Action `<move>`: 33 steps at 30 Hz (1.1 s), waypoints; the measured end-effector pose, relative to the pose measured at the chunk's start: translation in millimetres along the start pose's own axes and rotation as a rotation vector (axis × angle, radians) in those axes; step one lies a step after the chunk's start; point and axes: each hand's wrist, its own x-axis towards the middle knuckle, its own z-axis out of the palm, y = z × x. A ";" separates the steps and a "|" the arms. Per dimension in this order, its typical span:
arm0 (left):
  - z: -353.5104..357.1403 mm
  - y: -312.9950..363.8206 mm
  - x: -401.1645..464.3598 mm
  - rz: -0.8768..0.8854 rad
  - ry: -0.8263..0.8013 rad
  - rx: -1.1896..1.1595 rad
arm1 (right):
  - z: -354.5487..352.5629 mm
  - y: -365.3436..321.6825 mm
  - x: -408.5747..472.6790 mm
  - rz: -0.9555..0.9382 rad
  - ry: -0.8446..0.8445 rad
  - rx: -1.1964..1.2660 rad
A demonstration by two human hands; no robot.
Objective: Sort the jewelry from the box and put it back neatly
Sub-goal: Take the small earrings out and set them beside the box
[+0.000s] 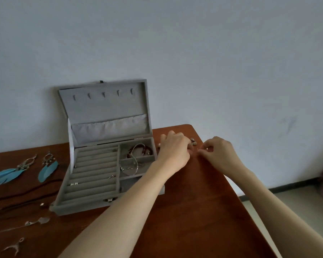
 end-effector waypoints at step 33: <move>-94.4 -110.5 -124.5 -0.136 -0.025 -0.160 | 38.8 -132.8 -70.3 -0.321 -0.097 0.082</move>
